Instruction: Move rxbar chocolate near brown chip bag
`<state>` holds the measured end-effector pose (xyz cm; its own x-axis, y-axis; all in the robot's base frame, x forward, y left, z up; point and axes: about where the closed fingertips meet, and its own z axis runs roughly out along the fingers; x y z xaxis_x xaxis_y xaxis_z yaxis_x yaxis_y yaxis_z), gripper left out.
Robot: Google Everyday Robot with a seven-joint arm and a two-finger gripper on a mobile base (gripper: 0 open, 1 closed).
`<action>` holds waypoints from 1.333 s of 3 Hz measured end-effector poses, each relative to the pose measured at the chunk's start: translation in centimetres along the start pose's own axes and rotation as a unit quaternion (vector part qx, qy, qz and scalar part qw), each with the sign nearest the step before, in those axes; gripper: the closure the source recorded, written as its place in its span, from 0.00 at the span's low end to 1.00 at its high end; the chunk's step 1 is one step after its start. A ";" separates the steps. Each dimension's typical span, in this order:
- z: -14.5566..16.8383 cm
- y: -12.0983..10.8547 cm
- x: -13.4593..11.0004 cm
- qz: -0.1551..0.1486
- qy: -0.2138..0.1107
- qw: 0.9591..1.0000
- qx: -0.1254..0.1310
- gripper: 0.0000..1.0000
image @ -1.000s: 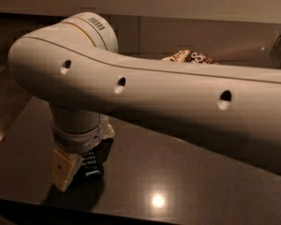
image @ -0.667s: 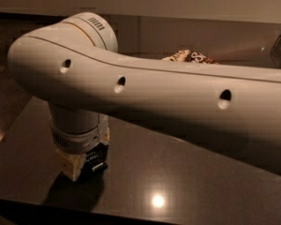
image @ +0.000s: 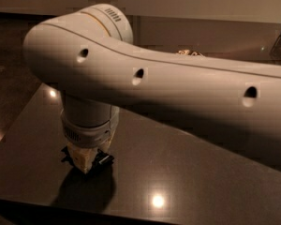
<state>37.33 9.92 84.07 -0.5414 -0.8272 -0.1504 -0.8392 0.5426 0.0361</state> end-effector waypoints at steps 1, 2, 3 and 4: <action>-1.8 -3.3 0.9 0.016 -0.007 1.000 0.017 1.00; -3.9 -8.0 1.9 0.035 -0.012 0.998 0.045 1.00; -5.2 -12.7 3.6 0.056 -0.012 0.996 0.068 1.00; -6.2 -17.6 6.0 0.081 -0.008 0.993 0.088 1.00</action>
Offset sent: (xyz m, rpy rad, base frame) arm 0.0980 -0.1152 0.0528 -0.0547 -0.1301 -0.1500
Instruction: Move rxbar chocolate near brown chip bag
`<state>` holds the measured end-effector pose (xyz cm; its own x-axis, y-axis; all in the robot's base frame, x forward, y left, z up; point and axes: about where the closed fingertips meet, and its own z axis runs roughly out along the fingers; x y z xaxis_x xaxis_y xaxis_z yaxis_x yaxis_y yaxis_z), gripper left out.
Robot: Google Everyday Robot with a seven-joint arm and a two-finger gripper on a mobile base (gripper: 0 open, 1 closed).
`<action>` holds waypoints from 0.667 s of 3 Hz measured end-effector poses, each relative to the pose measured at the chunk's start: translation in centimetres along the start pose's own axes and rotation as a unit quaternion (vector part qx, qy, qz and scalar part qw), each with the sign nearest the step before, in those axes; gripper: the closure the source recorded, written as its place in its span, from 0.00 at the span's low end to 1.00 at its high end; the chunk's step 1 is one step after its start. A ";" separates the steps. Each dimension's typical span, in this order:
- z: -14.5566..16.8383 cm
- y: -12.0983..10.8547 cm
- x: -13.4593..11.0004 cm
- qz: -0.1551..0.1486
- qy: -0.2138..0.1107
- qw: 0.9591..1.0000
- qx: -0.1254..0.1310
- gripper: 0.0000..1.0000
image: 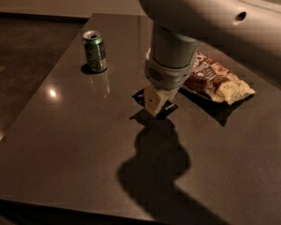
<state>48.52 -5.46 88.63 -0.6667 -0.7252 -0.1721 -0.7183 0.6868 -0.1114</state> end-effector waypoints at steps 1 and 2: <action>-0.1 -4.4 1.8 0.019 0.006 1.000 0.017 1.00; -0.3 -7.5 3.4 0.034 0.015 0.999 0.035 0.82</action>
Offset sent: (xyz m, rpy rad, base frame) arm 0.0429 -0.1166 0.0079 -0.0958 -0.0343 -0.1271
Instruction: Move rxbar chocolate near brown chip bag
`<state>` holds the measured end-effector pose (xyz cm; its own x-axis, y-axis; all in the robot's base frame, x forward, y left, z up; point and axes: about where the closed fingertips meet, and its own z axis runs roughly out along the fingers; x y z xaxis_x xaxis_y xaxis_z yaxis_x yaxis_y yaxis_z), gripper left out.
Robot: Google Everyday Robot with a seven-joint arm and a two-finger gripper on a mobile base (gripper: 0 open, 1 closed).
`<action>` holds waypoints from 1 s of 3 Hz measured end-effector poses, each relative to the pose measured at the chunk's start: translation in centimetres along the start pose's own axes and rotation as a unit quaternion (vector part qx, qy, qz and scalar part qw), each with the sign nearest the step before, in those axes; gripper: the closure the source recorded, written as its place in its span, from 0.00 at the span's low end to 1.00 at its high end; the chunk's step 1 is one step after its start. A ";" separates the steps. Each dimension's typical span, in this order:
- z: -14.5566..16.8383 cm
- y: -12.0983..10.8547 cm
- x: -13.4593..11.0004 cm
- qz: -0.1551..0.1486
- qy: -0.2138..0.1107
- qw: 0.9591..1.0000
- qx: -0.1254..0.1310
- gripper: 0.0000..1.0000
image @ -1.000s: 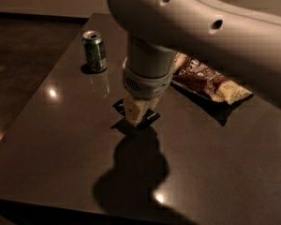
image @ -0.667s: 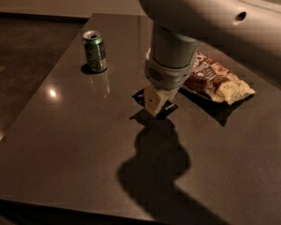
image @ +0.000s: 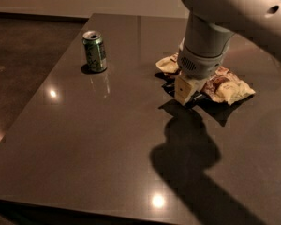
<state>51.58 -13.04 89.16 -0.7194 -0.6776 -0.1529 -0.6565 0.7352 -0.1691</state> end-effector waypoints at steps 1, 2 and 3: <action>-0.3 -2.1 1.2 0.019 0.007 1.000 0.021 0.51; -1.2 -2.4 1.8 0.021 0.005 0.999 0.039 0.28; -1.2 -2.4 1.7 0.021 0.004 0.999 0.041 0.05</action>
Offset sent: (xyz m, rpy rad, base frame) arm -0.0062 -0.0381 0.0226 -0.0854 -0.0713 -0.0693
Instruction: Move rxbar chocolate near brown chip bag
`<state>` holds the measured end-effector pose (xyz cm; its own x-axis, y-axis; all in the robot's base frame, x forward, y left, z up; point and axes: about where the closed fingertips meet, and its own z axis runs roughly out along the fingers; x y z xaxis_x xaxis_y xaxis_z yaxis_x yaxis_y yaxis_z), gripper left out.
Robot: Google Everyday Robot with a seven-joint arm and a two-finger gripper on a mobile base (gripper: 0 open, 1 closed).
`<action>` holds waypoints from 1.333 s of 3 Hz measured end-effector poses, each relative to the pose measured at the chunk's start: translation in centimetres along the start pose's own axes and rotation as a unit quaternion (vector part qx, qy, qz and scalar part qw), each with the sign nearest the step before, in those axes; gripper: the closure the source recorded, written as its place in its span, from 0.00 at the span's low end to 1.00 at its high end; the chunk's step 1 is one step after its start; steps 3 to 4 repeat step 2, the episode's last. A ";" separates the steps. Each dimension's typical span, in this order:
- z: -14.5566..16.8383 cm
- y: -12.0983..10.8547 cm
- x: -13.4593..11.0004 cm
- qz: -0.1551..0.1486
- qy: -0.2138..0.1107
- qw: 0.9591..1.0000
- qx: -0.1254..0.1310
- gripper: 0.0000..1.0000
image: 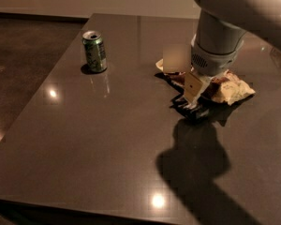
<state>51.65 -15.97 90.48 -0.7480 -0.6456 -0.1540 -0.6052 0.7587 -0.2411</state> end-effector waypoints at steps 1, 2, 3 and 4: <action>0.0 0.0 0.0 0.000 -0.001 1.000 0.000 0.00; 0.0 0.0 0.0 0.000 -0.001 1.000 0.000 0.00; 0.0 0.0 0.0 0.000 -0.001 1.000 0.000 0.00; 0.0 0.0 0.0 0.000 -0.001 1.000 0.000 0.00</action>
Offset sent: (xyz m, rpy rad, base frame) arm 0.0003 0.0002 0.0000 0.0005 -0.0020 0.0006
